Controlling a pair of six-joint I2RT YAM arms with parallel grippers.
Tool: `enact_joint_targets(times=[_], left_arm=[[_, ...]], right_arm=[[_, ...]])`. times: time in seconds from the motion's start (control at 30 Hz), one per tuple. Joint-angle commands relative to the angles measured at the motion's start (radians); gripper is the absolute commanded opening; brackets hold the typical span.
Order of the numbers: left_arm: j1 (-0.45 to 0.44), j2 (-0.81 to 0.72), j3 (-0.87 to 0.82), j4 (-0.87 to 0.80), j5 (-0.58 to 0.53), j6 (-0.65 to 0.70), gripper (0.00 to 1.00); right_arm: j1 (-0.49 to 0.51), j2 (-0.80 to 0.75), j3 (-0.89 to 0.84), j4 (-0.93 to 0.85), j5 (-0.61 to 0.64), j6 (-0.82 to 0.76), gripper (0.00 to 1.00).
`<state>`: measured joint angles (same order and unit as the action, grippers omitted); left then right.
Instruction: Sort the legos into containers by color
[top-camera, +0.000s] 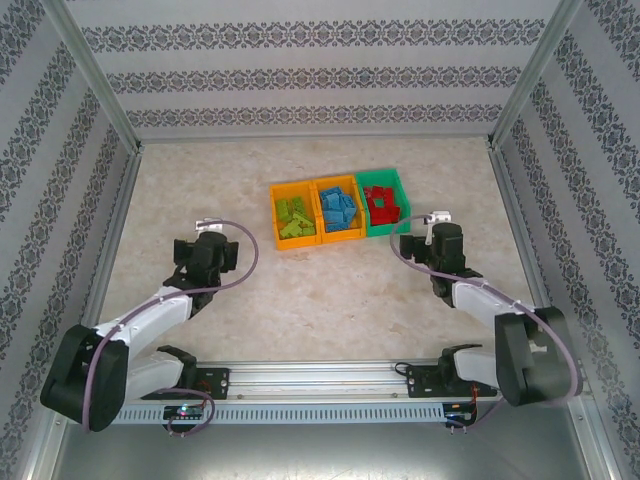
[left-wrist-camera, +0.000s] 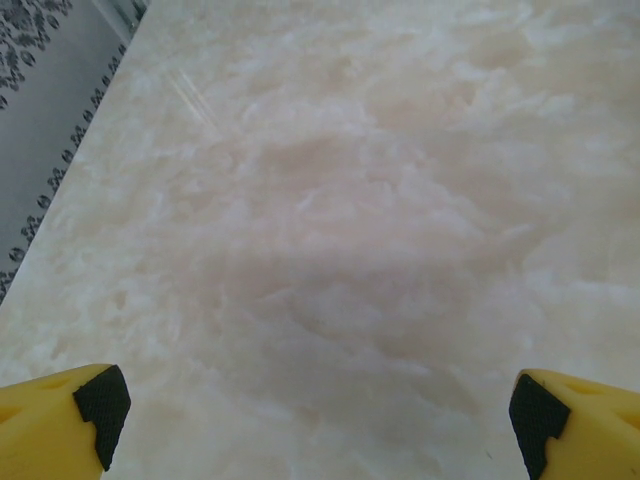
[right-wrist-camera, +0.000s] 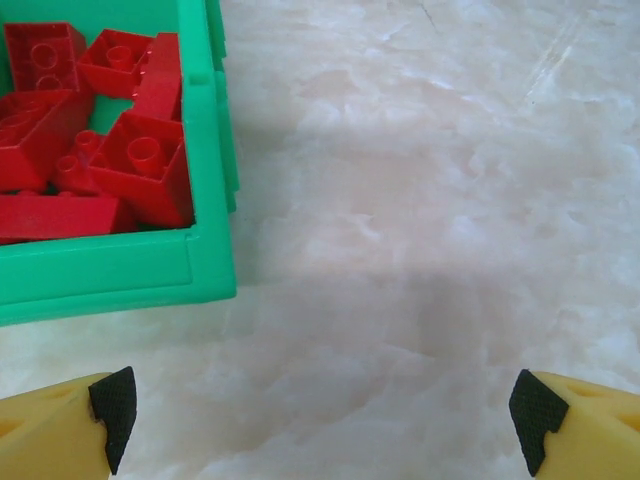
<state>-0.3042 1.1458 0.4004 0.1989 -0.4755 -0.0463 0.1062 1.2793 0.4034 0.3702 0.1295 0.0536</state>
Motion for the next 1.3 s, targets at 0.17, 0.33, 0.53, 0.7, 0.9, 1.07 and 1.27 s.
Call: enact_joint_targets(times=[0.17, 0.33, 0.53, 0.7, 0.9, 1.07, 1.27], left_arm=[[0.144, 0.134, -0.062, 0.456, 0.197, 0.064, 1.00], [0.187, 0.304, 0.021, 0.540, 0.304, 0.117, 1.00], [0.264, 0.435, -0.049, 0.793, 0.341, 0.037, 0.99], [0.287, 0.413, 0.005, 0.641, 0.394, 0.023, 0.99], [0.287, 0.417, 0.001, 0.658, 0.393, 0.026, 0.99], [0.288, 0.414, 0.003, 0.652, 0.394, 0.025, 0.99], [0.289, 0.416, 0.003, 0.653, 0.394, 0.025, 0.99]], right_arm=[[-0.075, 0.193, 0.060, 0.345, -0.072, -0.032, 0.98], [-0.100, 0.243, -0.030, 0.568, -0.094, -0.004, 0.98], [-0.102, 0.225, -0.022, 0.524, -0.096, -0.010, 0.98], [-0.100, 0.225, -0.019, 0.519, -0.097, -0.015, 0.98], [-0.096, 0.225, -0.018, 0.516, -0.094, -0.018, 0.98], [-0.089, 0.226, -0.017, 0.516, -0.084, -0.021, 0.98], [-0.085, 0.231, -0.009, 0.507, -0.092, -0.032, 0.98]])
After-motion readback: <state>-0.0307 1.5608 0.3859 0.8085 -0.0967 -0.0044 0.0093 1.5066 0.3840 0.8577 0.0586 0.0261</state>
